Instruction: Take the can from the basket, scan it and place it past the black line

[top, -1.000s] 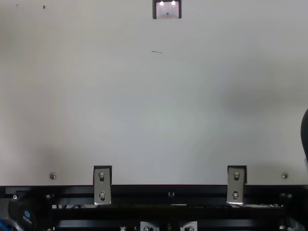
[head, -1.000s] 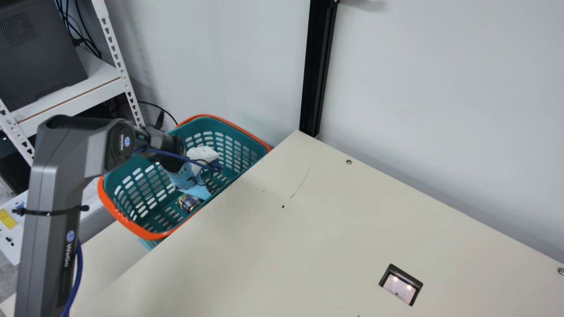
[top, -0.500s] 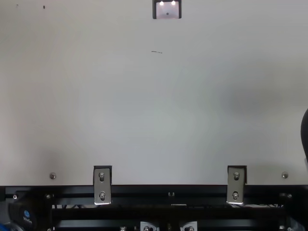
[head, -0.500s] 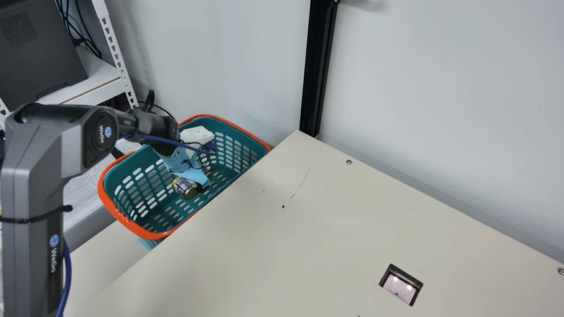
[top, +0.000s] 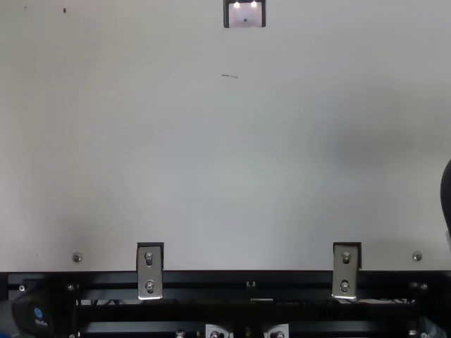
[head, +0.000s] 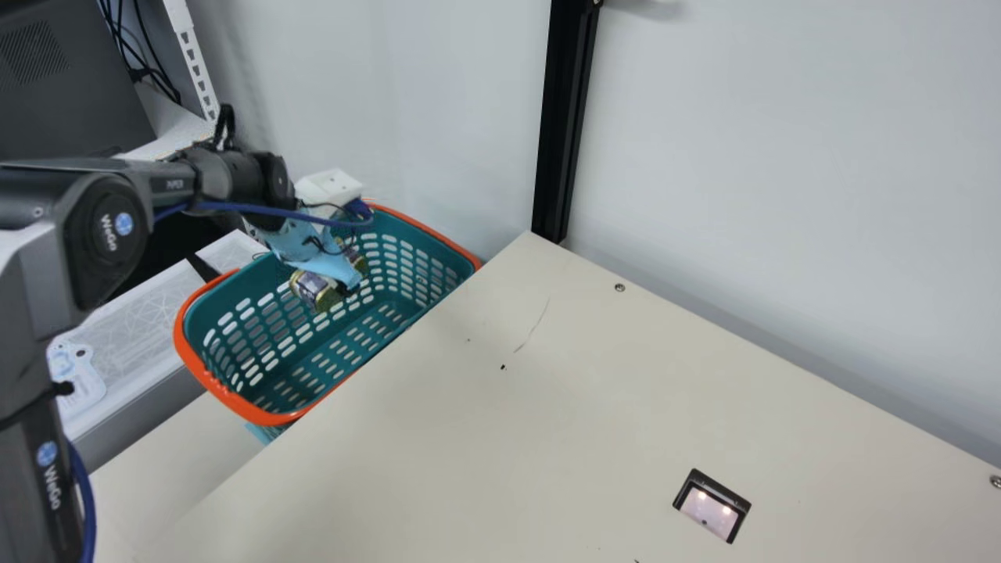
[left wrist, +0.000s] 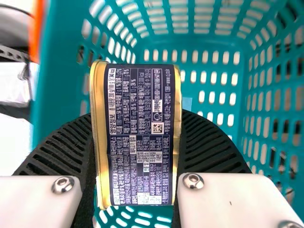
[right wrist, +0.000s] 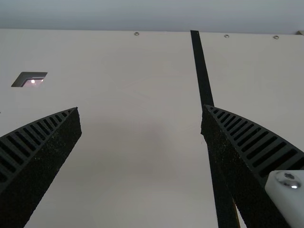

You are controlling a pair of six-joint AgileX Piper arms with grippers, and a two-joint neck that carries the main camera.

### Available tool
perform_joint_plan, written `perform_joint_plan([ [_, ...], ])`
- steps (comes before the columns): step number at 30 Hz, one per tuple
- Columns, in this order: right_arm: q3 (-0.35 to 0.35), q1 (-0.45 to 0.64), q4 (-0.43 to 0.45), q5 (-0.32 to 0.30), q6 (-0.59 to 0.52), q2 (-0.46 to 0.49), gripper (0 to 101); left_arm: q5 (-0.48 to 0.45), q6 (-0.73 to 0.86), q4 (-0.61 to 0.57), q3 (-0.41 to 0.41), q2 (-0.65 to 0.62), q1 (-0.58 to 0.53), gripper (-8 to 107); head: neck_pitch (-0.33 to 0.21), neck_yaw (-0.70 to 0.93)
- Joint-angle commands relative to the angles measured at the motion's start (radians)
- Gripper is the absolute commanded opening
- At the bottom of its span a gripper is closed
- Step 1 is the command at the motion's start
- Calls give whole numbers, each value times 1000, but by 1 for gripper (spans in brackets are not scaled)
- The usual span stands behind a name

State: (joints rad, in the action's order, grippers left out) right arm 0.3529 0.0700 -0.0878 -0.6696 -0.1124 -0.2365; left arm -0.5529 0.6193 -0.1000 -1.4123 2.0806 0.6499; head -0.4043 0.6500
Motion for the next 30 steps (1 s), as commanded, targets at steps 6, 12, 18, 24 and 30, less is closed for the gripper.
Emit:
perform_joint_plan([
  [6, 0, 0, 0, 0, 0, 0, 101, -28, -10, -49, 28, -135, -6, 10, -32, 21],
  [12, 0, 0, 0, 0, 0, 0, 101, -50, -42, -75, 65, -237, -28, 10, -32, 21],
  [18, 0, 0, 0, 0, 0, 0, 101, -70, -82, -83, 99, -325, -51, 10, -32, 21],
  [24, 0, 0, 0, 0, 0, 0, 101, -76, -117, -86, 121, -392, -70, 10, -32, 21],
  [30, 0, 0, 0, 0, 0, 0, 101, -76, -141, -92, 142, -443, -85, 10, -32, 21],
])
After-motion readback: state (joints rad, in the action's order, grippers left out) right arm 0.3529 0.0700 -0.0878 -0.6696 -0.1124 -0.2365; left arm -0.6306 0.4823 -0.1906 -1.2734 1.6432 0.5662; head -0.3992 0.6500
